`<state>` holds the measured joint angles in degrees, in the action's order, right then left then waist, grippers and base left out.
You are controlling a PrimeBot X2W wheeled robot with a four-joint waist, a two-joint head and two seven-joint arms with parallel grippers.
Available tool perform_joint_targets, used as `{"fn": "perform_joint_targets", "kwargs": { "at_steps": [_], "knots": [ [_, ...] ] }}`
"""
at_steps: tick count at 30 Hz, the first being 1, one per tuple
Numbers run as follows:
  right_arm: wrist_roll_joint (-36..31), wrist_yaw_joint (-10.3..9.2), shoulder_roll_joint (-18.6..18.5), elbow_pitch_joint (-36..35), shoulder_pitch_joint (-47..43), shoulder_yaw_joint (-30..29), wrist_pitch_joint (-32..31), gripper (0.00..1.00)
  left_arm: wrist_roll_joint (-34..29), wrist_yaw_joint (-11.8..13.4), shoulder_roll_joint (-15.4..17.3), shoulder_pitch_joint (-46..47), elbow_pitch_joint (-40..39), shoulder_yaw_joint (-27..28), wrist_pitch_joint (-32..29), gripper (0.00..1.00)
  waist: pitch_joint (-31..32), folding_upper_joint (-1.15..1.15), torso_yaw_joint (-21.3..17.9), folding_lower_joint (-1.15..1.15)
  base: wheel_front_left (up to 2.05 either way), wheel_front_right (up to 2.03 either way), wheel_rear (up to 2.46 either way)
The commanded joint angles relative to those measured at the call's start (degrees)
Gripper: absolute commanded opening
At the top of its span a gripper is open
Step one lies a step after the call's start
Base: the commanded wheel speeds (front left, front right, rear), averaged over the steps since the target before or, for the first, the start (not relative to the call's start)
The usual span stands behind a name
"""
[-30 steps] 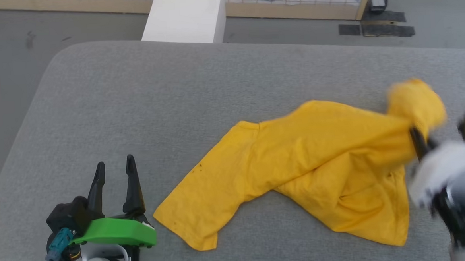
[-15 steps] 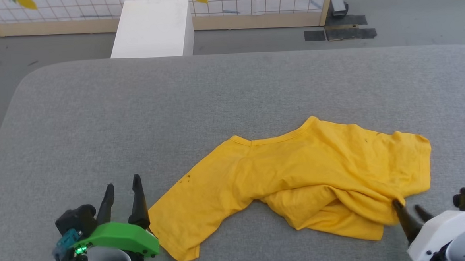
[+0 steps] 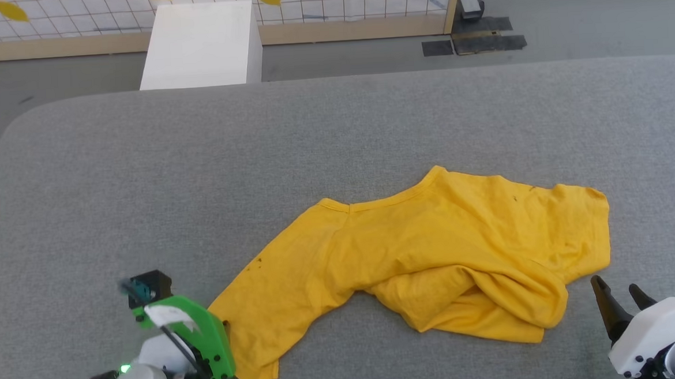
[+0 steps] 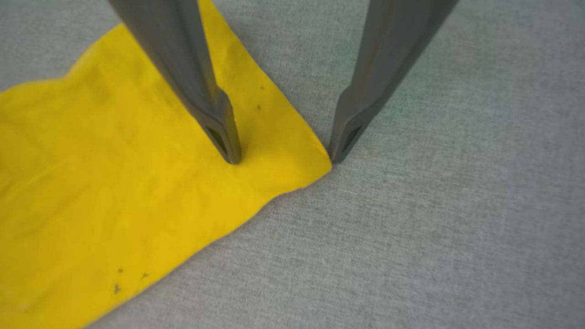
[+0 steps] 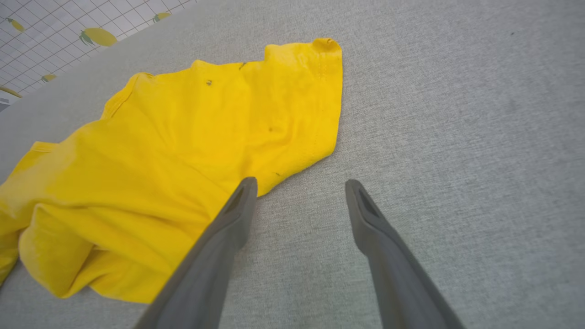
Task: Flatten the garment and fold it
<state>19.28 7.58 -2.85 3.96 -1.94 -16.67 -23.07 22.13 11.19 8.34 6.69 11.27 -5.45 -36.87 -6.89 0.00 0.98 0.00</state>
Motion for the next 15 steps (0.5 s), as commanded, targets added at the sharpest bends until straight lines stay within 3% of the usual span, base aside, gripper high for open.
{"fn": "perform_joint_targets", "kwargs": {
  "at_steps": [1,5,6,7,8,15],
  "knots": [
    [0.60,-0.09,-0.03,-0.18,0.96,0.46,0.50,1.00,-0.03,-0.61,0.38,0.59,1.12,-1.03,-3.05,1.00,-0.94,0.00,-0.71,0.00,0.00,0.00,0.00],
    [0.51,-0.09,-0.03,-0.19,1.68,0.58,1.12,1.00,0.45,-2.61,0.50,1.06,2.32,-3.23,-6.08,1.00,-2.33,0.00,-1.23,0.00,0.00,0.00,0.00],
    [0.42,-0.09,-0.03,-0.24,1.89,0.51,1.18,1.00,0.93,-3.06,0.11,1.05,2.52,-3.49,-6.22,0.71,-2.60,0.00,-1.30,0.00,0.00,0.00,0.00],
    [0.24,-0.09,-0.03,-0.31,2.13,0.35,1.21,1.00,1.51,-3.45,-0.36,1.00,2.66,-3.58,-5.90,0.23,-2.84,0.00,-1.38,0.00,0.00,0.00,0.00],
    [-0.01,-0.09,-0.03,-0.43,2.38,0.09,1.21,1.00,1.99,-3.78,-0.66,0.85,2.84,-3.64,-5.69,0.00,-3.03,0.00,-1.40,0.00,0.00,0.00,0.00],
    [-3.38,-0.09,-0.03,-3.15,6.41,-3.98,0.83,1.00,4.96,-2.73,-1.90,0.02,-2.15,0.87,1.94,0.00,-3.89,0.00,-0.58,0.00,0.00,0.00,0.00]
  ]
}}
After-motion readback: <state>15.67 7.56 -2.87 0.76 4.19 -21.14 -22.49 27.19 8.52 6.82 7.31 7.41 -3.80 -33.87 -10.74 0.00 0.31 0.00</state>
